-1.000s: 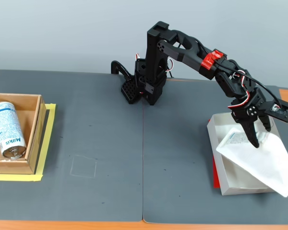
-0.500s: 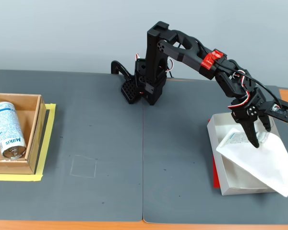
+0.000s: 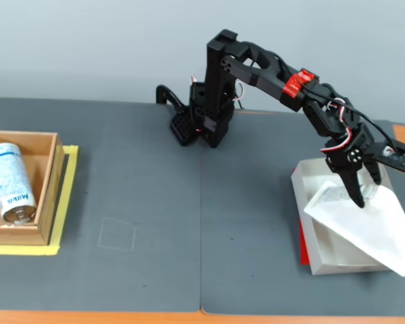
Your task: Pick the sandwich and put it in the gray box
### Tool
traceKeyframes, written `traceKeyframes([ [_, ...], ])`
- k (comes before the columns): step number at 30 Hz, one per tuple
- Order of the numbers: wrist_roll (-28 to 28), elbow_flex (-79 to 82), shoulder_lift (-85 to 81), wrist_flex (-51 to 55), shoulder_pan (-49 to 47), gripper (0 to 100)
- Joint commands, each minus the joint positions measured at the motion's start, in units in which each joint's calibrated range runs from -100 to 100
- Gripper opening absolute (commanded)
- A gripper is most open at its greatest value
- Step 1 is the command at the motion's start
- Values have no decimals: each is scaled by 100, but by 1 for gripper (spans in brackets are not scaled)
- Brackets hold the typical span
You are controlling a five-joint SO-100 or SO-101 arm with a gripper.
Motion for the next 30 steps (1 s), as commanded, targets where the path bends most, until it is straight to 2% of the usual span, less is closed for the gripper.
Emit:
traceKeyframes([
  [1, 5, -271, -138, 3, 39, 26],
  [19, 15, -262, -469, 3, 69, 26],
  [30, 15, -199, -808, 12, 405, 26],
])
